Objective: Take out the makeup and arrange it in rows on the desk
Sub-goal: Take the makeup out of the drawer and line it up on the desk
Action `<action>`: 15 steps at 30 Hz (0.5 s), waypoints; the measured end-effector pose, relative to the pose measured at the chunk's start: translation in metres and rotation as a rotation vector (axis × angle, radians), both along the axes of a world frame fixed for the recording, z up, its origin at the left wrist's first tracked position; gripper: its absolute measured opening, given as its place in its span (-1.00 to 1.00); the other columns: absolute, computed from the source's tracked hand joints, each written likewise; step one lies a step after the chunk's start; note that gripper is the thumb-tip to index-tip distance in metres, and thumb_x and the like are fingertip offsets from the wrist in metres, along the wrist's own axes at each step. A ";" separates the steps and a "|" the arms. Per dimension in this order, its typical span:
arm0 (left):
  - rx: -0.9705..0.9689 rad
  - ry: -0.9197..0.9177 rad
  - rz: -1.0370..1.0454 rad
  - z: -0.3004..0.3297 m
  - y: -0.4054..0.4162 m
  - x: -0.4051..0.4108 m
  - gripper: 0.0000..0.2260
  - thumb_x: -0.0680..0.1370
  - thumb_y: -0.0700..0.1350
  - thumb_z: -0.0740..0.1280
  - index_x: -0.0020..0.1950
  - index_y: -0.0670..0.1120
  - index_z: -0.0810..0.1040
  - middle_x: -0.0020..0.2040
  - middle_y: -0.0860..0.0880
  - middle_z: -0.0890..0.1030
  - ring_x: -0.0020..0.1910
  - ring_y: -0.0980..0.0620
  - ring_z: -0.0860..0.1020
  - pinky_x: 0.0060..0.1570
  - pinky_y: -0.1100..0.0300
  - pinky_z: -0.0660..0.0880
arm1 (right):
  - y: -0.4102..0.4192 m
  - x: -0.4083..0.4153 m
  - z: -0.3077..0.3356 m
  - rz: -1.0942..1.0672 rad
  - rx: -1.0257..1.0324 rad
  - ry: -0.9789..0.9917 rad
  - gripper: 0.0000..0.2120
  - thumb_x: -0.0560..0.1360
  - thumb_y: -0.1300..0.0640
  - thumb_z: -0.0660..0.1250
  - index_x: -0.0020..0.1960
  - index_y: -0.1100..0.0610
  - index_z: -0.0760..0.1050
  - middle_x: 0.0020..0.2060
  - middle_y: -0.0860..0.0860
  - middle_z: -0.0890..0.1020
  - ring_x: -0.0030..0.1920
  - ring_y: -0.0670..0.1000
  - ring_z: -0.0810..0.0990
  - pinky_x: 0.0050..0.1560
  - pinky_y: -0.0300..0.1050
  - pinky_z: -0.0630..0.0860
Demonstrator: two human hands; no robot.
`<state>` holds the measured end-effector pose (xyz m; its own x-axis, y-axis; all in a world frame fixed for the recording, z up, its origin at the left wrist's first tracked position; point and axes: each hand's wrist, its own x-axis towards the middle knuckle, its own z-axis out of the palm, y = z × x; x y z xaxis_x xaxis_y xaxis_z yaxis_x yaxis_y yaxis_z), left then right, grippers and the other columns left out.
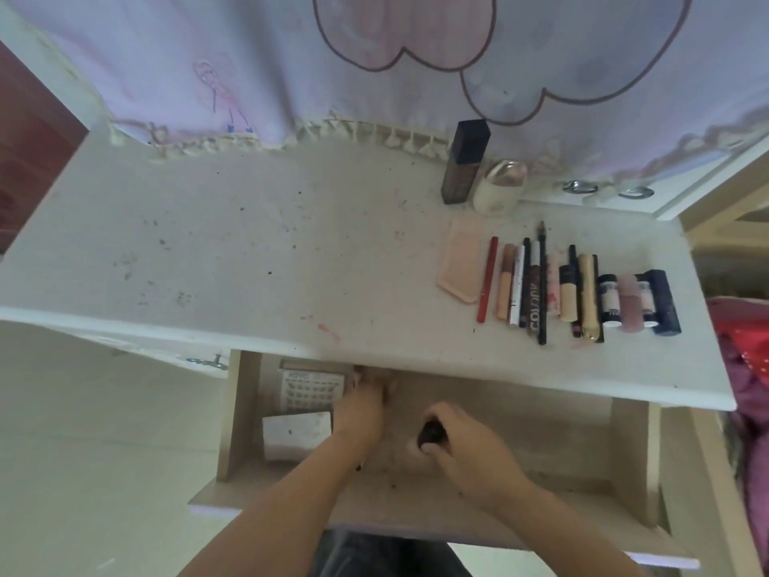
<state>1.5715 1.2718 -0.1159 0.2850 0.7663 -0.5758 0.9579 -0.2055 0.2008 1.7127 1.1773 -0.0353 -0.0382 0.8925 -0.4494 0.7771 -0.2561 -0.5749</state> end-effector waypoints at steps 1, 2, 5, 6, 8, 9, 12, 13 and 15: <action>-0.015 -0.078 -0.011 0.009 -0.004 -0.004 -0.84 0.60 -0.16 0.16 0.12 -0.12 0.48 0.05 -0.12 0.61 -0.02 -0.10 0.59 -0.08 0.06 0.54 | 0.002 0.007 0.017 0.004 0.023 0.006 -0.75 0.53 0.00 0.28 0.18 -0.06 0.35 0.09 -0.14 0.48 0.04 -0.07 0.50 0.00 -0.22 0.43; -0.037 -0.170 -0.020 0.022 -0.008 -0.009 -0.86 0.60 -0.10 0.20 0.07 -0.10 0.49 0.02 -0.10 0.60 -0.03 -0.09 0.58 -0.08 0.09 0.52 | 0.007 0.015 0.035 0.010 0.046 0.010 -0.76 0.53 0.00 0.29 0.17 -0.08 0.36 0.05 -0.18 0.47 0.02 -0.11 0.49 0.01 -0.25 0.43; -0.097 -0.419 -0.057 0.079 -0.014 -0.023 -0.86 0.59 -0.01 0.24 0.01 -0.06 0.48 -0.06 -0.02 0.56 -0.09 0.02 0.52 -0.09 0.16 0.45 | 0.033 0.038 0.097 -0.002 0.151 0.019 -0.75 0.50 0.04 0.34 0.12 -0.14 0.37 -0.07 -0.30 0.44 -0.05 -0.23 0.48 0.03 -0.34 0.44; -0.112 -0.509 -0.044 0.103 -0.010 -0.025 -0.88 0.59 -0.02 0.23 0.01 -0.05 0.47 -0.10 0.01 0.55 -0.13 0.05 0.52 -0.09 0.17 0.45 | 0.046 0.044 0.117 -0.022 0.197 0.018 -0.74 0.49 0.06 0.35 0.12 -0.14 0.38 -0.10 -0.32 0.44 -0.09 -0.26 0.49 -0.01 -0.39 0.44; -0.106 -0.696 0.043 0.145 0.011 -0.021 -0.90 0.61 -0.06 0.20 -0.02 -0.05 0.46 -0.20 0.02 0.53 -0.23 0.06 0.51 -0.16 0.16 0.47 | 0.077 0.057 0.147 -0.101 0.302 0.028 -0.75 0.49 0.13 0.36 0.08 -0.13 0.39 -0.15 -0.32 0.45 -0.15 -0.33 0.49 -0.11 -0.51 0.38; -0.075 -0.758 0.092 0.161 0.028 -0.014 -0.90 0.62 -0.07 0.18 -0.06 -0.03 0.44 -0.24 0.01 0.52 -0.28 0.06 0.50 -0.21 0.16 0.47 | 0.094 0.063 0.157 -0.148 0.361 0.033 -0.75 0.49 0.15 0.35 0.06 -0.12 0.40 -0.15 -0.30 0.47 -0.16 -0.33 0.49 -0.14 -0.55 0.35; 0.030 -0.747 0.167 0.178 0.089 0.018 -0.81 0.64 -0.05 0.12 -0.15 -0.02 0.39 -0.24 -0.06 0.55 -0.33 0.00 0.50 -0.24 0.08 0.50 | 0.151 0.068 0.166 -0.198 0.501 -0.020 -0.80 0.50 0.17 0.33 0.10 -0.02 0.45 -0.06 -0.14 0.53 -0.12 -0.18 0.52 -0.04 -0.40 0.37; 0.044 -0.710 0.186 0.175 0.109 0.031 -0.80 0.64 -0.03 0.11 -0.13 -0.06 0.40 -0.20 -0.10 0.57 -0.30 -0.05 0.53 -0.19 0.01 0.52 | 0.171 0.067 0.164 -0.184 0.525 -0.065 -0.79 0.51 0.16 0.32 0.13 0.04 0.45 -0.02 -0.07 0.53 -0.09 -0.09 0.52 -0.02 -0.27 0.39; 0.067 -0.604 0.189 0.162 0.143 0.055 -0.77 0.65 -0.01 0.08 -0.05 -0.13 0.41 -0.11 -0.16 0.59 -0.19 -0.15 0.57 -0.11 -0.04 0.55 | 0.208 0.064 0.155 -0.156 0.549 -0.172 -0.77 0.52 0.17 0.28 0.17 0.13 0.43 0.01 0.04 0.52 -0.05 0.03 0.51 -0.06 -0.15 0.37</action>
